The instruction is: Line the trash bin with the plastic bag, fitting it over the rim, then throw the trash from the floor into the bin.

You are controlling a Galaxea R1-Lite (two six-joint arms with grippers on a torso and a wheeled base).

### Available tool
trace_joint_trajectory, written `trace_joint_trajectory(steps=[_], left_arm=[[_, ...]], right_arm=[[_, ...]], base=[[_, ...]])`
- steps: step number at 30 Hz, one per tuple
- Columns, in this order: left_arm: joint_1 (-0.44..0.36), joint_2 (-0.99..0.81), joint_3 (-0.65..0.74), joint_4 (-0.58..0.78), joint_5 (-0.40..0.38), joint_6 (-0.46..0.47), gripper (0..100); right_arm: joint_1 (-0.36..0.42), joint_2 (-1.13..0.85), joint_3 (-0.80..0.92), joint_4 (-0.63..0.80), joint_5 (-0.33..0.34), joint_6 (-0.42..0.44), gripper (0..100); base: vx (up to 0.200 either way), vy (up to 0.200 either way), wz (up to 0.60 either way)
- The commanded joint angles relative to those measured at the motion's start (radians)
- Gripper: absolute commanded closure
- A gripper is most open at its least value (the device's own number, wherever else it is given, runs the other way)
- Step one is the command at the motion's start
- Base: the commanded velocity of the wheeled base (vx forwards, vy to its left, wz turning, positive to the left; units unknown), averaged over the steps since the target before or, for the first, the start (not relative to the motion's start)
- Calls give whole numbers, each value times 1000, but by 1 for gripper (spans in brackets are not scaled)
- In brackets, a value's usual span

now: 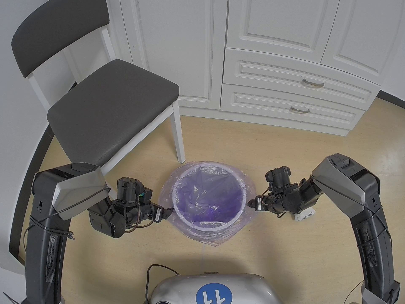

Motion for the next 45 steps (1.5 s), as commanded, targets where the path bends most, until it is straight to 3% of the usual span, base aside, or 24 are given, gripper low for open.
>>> trace_joint_trajectory(steps=[1, 4, 7, 13, 20, 24, 29, 32, 35, 36, 41, 45], left_arm=[[21, -25, 28, 0, -48, -8, 0], [38, -112, 106, 3, -155, -10, 0], [45, -194, 152, 5, -213, -8, 0], [61, -247, 161, 14, -184, 4, 0], [64, -181, 103, 14, -124, 4, 0], [64, -46, -12, 15, -12, -4, 0], [53, 70, -110, 6, 38, -34, 0], [24, 98, -158, 6, 43, -122, 0], [16, 129, -271, 55, 49, -160, 0], [19, 159, -368, 132, 70, -145, 0], [27, 216, -570, 368, 104, -120, 0], [18, 279, -666, 403, 106, -125, 0]], right_arm=[[-3, -63, 59, -2, 7, -2, 0], [-3, -158, 149, -4, 43, -34, 0], [-11, -214, 203, -14, 61, -68, 0], [-11, -232, 243, -88, 61, -97, 0], [-12, -224, 236, -99, 61, -99, 0], [-15, -223, 232, -99, 58, -97, 0], [-15, -220, 229, -100, 52, -97, 0], [-18, -223, 223, -100, 50, -94, 0], [-25, -226, 221, -100, 50, -96, 0], [-32, -227, 213, -105, 50, -96, 0], [-46, -226, 212, -143, 50, -99, 0], [-49, -221, 213, -145, 61, -99, 0]], base=[[0, 0, 0], [0, 0, 0], [0, 0, 0], [0, 0, 0], [0, 0, 0], [0, 0, 0], [0, 0, 0], [0, 0, 0], [0, 0, 0], [0, 0, 0], [0, 0, 0], [0, 0, 0]])
